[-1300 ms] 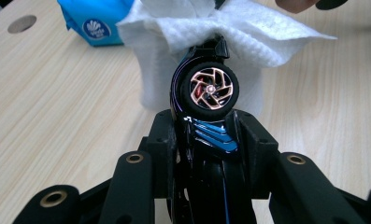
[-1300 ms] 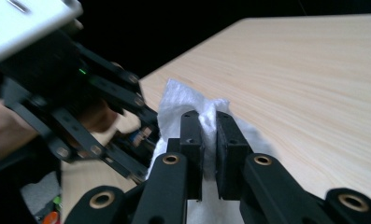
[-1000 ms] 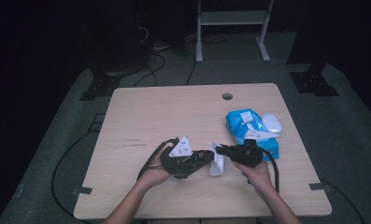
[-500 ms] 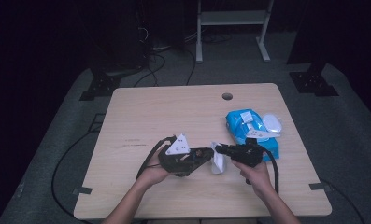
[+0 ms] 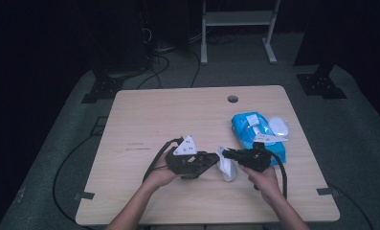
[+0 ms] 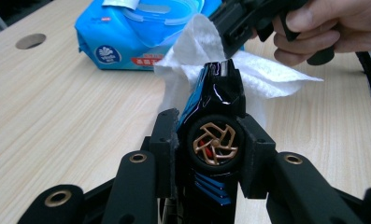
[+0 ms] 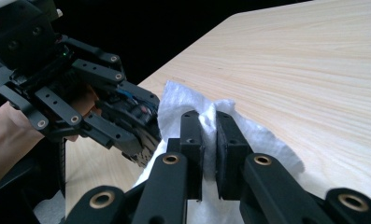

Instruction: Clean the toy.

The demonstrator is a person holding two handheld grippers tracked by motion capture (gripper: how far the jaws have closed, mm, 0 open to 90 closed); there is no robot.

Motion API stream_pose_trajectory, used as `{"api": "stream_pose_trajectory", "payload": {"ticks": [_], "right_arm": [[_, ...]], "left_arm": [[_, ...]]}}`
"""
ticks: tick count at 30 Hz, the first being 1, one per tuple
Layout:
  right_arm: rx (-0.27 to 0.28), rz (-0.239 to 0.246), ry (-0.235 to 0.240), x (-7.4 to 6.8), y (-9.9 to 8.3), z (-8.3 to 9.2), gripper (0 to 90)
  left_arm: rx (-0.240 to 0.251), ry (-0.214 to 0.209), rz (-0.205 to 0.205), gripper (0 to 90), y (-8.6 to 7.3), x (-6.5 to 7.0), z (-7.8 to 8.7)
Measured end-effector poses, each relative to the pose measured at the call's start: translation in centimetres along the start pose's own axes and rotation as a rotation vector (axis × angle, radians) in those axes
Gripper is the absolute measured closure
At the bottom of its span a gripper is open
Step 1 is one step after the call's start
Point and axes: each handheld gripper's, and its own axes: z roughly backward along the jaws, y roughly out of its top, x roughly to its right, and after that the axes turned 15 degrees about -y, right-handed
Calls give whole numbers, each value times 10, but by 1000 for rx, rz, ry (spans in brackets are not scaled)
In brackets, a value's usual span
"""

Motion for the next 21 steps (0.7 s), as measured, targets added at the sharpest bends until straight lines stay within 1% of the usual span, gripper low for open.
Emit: {"api": "stream_pose_trajectory", "payload": {"ticks": [2, 4, 7, 8, 12, 13, 16, 17, 18, 19, 21], "right_arm": [[1, -3, -8, 2, 0, 3, 825], [4, -2, -22, 6, -1, 5, 825], [1, -7, -44, 11, -2, 8, 825], [0, -11, -51, 13, -2, 9, 825], [-1, -16, -67, 18, -3, 13, 825], [0, -15, -68, 19, -3, 12, 824], [-3, -14, -68, 18, -4, 11, 824], [-7, -10, -67, 18, -4, 10, 824], [-10, -5, -67, 17, -4, 9, 824], [-12, -3, -67, 16, -4, 9, 824], [-14, 5, -63, 14, -4, 8, 824]], "left_arm": [[-10, -8, -3, 640, 2, -2, -5], [-25, -6, -1, 640, 5, -4, -10], [-90, -1, 0, 640, 8, -8, -21], [-120, 1, 3, 640, 8, -11, -25], [-187, -5, 24, 640, 7, -19, -36], [-206, -5, 35, 640, 7, -21, -39], [-242, -5, 40, 638, 9, -23, -42], [-249, -8, 44, 634, 10, -23, -43], [-244, -13, 42, 628, 11, -23, -43], [-241, -7, 45, 615, 12, -23, -42], [-225, -18, 52, 602, 12, -24, -39]]}}
